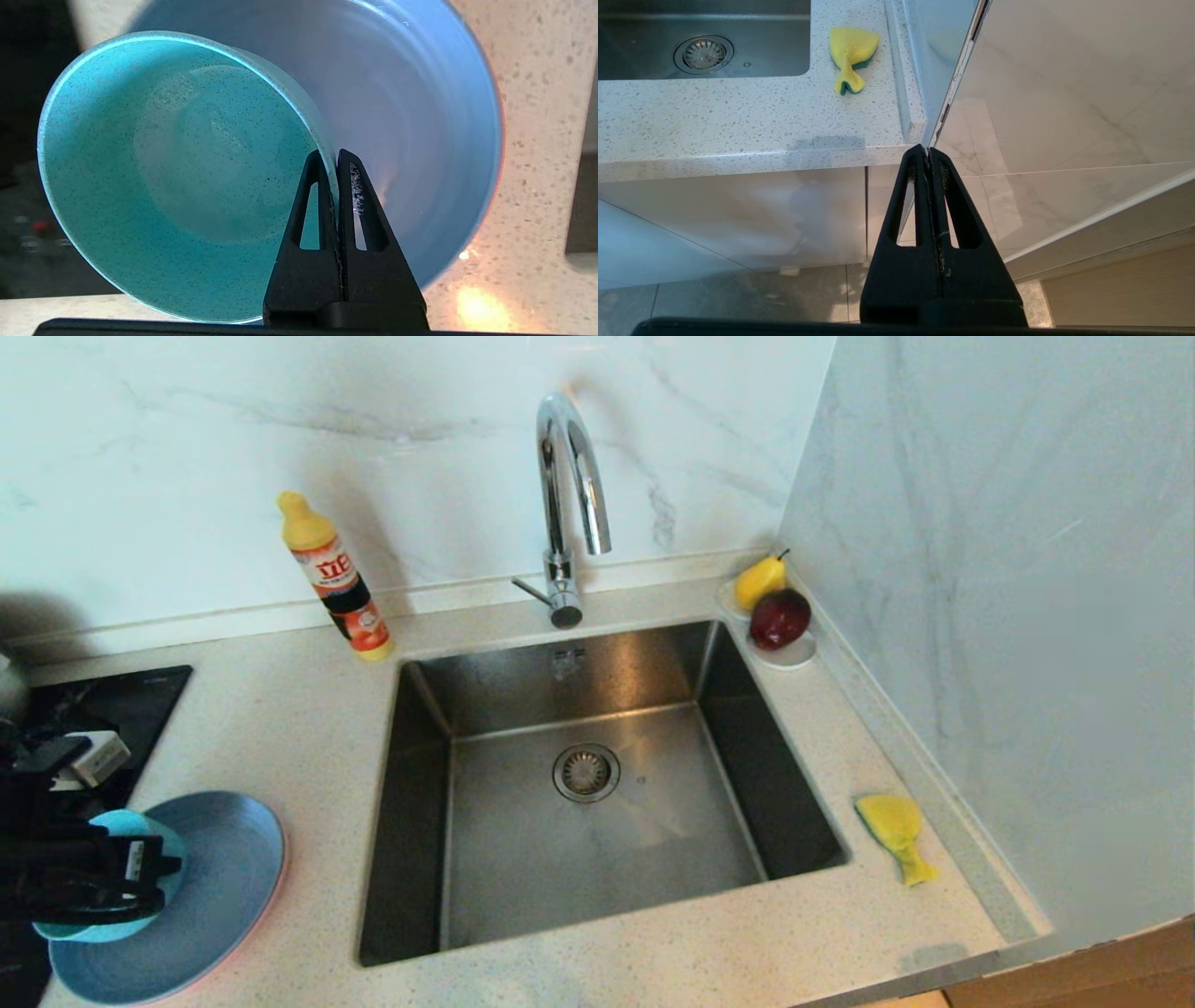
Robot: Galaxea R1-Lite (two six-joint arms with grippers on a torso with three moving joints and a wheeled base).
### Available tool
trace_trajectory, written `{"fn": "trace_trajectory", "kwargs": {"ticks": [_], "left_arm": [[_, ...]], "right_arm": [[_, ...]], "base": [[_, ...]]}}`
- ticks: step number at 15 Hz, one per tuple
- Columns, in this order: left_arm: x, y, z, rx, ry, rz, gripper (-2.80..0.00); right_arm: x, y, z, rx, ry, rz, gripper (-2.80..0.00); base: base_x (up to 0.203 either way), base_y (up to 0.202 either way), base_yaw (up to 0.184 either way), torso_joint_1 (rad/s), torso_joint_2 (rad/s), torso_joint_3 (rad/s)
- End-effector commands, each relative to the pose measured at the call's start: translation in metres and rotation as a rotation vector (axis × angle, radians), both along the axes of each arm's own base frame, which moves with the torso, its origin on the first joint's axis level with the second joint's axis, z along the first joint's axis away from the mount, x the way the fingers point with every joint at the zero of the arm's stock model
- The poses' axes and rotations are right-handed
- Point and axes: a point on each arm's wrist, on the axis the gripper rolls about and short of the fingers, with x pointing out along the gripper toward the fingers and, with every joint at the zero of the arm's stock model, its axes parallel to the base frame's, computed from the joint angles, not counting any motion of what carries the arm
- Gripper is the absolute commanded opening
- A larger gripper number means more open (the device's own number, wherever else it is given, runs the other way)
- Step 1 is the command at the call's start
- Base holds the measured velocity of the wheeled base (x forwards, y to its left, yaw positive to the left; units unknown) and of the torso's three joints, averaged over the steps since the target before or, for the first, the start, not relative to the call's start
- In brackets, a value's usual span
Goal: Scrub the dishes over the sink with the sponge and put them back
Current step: Place the bowl on the plate
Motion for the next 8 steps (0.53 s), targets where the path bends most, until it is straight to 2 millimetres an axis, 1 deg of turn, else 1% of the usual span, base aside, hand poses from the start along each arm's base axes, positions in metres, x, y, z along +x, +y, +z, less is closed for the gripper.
{"fn": "trace_trajectory", "kwargs": {"ticks": [1,3,4,8], "left_arm": [[0.0020,-0.0023,-0.0023,-0.007,0.010,-0.013,-2.80],[0.0012,-0.0036,-0.0043,-0.008,0.016,-0.016,-2.80],[0.0006,-0.0039,-0.0054,-0.008,0.020,-0.017,0.00],[0.0016,-0.0037,-0.0013,-0.013,0.001,-0.017,0.00]], "right_arm": [[0.0000,0.0000,0.0000,-0.001,0.000,0.000,-2.80],[0.0000,0.0000,0.0000,-0.001,0.000,0.002,-2.80],[0.0000,0.0000,0.0000,-0.001,0.000,0.000,-2.80],[0.0000,0.0000,0.0000,-0.001,0.000,0.001,-2.80]], "base": [[0.000,0.000,0.000,0.000,0.00,0.000],[0.000,0.000,0.000,0.000,0.00,0.000],[0.000,0.000,0.000,0.000,0.00,0.000],[0.000,0.000,0.000,0.000,0.00,0.000]]}}
